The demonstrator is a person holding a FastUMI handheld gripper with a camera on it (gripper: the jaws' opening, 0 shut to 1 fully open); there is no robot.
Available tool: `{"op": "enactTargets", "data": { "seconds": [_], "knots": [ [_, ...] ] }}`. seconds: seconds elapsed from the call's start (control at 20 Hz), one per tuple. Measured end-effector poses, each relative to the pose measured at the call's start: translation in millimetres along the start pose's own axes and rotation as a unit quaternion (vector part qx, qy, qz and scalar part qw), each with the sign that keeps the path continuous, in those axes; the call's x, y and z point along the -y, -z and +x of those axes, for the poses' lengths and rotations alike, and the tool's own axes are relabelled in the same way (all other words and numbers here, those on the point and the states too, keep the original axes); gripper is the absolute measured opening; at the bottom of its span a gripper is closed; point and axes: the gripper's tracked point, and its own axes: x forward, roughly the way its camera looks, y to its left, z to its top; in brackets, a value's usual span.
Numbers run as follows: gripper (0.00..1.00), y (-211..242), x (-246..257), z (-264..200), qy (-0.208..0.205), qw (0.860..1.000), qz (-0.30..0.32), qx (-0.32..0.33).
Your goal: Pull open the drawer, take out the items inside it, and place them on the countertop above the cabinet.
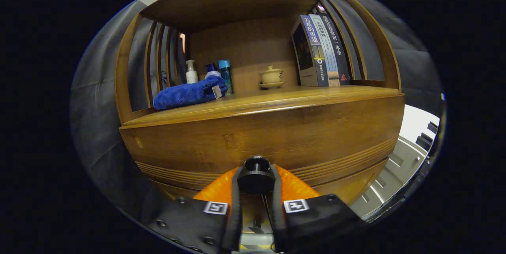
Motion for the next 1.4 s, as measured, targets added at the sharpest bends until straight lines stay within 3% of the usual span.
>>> {"op": "enactTargets", "data": {
  "seconds": [0.1, 0.75, 1.4],
  "knots": [
    [0.37, 3, 0, -2, 0.000, 1.000, 0.000, -0.005],
    [0.37, 23, -4, -99, -0.024, 0.999, -0.032, -0.010],
    [0.37, 43, -6, -161, -0.034, 0.997, -0.055, -0.029]
  ]
}}
